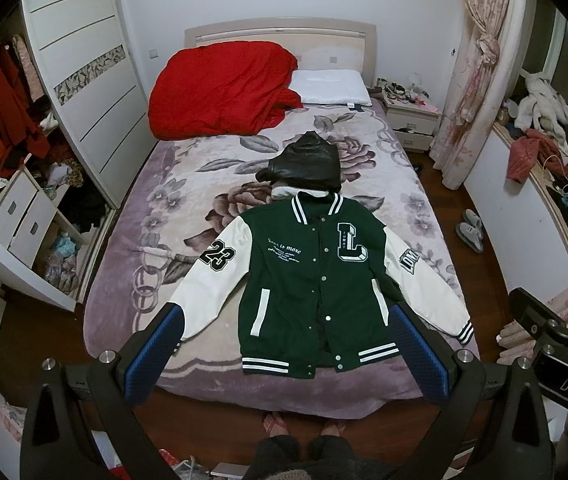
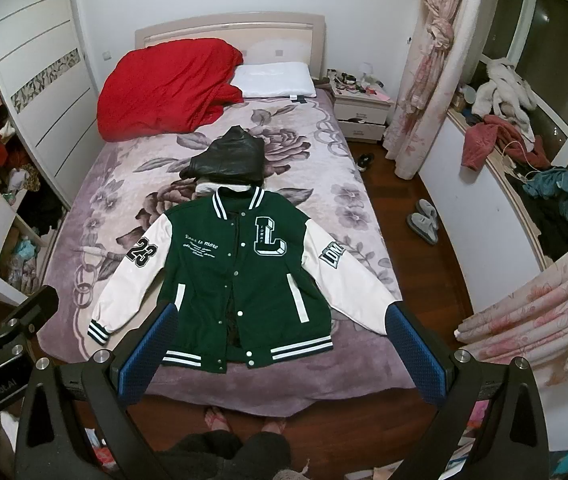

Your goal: Fold large clothes

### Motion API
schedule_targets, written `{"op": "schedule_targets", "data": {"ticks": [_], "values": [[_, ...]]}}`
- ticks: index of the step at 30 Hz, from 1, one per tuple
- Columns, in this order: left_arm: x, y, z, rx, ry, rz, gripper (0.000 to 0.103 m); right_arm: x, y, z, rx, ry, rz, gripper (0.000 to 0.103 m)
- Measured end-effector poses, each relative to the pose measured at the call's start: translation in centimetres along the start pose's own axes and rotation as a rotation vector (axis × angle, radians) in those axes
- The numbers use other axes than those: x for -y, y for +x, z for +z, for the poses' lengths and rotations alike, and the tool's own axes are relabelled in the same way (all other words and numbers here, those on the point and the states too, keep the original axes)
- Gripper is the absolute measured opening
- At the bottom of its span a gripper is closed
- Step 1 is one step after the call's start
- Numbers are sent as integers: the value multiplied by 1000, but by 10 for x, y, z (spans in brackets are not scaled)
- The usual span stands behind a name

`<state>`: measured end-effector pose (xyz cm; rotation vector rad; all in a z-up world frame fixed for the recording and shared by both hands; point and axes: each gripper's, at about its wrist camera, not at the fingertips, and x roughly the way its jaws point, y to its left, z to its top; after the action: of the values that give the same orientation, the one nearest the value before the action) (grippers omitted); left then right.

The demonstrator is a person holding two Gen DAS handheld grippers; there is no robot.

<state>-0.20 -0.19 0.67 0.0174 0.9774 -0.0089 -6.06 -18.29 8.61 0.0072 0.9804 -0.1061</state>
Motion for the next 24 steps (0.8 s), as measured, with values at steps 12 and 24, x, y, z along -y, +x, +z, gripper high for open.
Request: {"op": "schedule_targets", "data": {"ticks": [12, 24], "values": [[2, -2, 2, -6, -3, -3, 103, -1, 2, -1, -7, 2, -2, 103], [5, 114, 19, 81, 28, 82, 103, 39, 139, -18, -138, 306, 70, 103]]}}
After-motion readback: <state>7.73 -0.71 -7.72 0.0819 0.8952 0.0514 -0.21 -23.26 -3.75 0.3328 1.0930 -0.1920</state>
